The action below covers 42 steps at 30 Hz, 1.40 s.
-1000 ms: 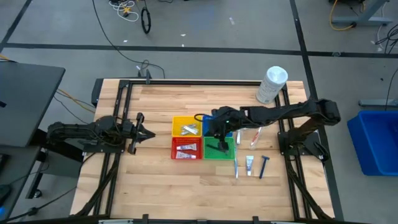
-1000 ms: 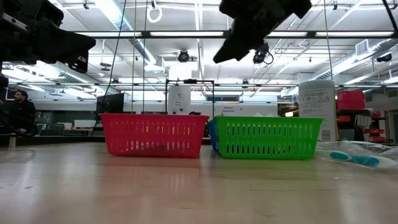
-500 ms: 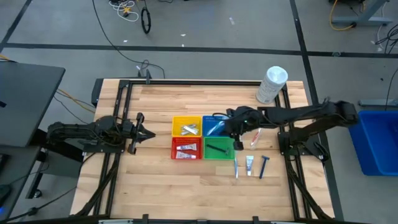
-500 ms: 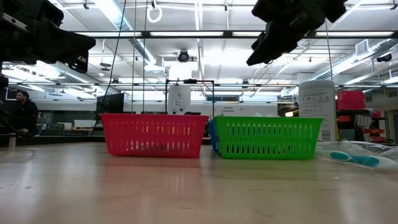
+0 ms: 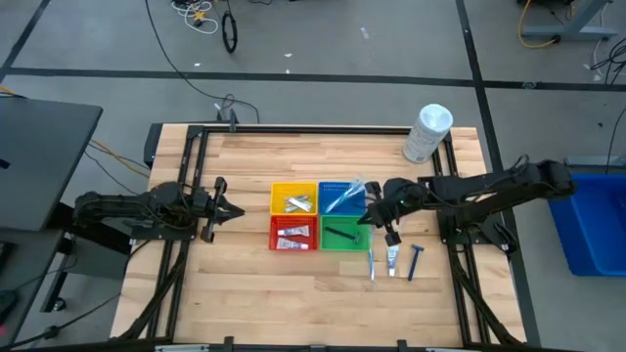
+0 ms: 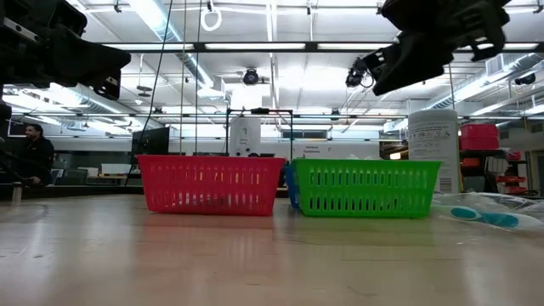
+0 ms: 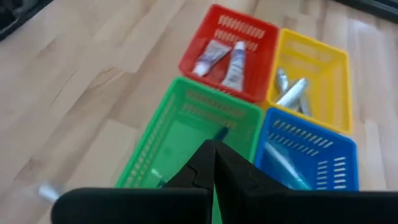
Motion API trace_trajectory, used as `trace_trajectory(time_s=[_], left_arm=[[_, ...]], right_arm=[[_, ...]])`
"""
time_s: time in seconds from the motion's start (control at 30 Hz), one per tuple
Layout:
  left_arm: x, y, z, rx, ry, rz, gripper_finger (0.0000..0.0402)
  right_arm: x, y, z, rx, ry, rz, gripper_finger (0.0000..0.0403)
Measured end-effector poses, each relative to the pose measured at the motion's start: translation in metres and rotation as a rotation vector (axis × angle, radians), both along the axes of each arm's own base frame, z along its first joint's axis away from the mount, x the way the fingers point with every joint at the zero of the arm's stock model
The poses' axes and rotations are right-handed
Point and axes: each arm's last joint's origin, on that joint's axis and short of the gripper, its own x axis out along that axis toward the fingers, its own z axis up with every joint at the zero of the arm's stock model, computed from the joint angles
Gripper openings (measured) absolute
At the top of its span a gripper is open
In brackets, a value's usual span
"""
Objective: Pick & Place Travel size toiletries
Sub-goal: Put the blue toothbrush into the blue bin
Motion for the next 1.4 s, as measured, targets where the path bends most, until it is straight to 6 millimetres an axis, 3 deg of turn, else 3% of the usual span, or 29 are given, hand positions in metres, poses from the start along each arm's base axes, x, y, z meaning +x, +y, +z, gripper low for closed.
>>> trace_trajectory(time_s=[0.3, 0.5, 0.87, 1.13, 1.4], left_arm=[[0.0, 0.0, 0.0, 0.0, 0.001, 0.0, 0.0032], [0.0, 0.0, 0.0, 0.0, 0.0, 0.0, 0.0032], [0.0, 0.0, 0.0, 0.0, 0.0, 0.0, 0.0032], [0.0, 0.0, 0.0, 0.0, 0.001, 0.0, 0.0032], [0.0, 0.0, 0.0, 0.0, 0.001, 0.0, 0.0032]], right_arm=[[-0.005, 0.011, -0.008, -0.03, 0.007, 0.086, 0.0008], [-0.007, 0.024, -0.007, -0.057, -0.011, 0.231, 0.0008], [0.0, 0.055, 0.004, -0.146, -0.008, 0.459, 0.0008], [0.008, 0.073, -0.005, -0.155, 0.034, 0.525, 0.0008], [0.006, 0.078, -0.01, -0.139, 0.08, 0.527, 0.0009]])
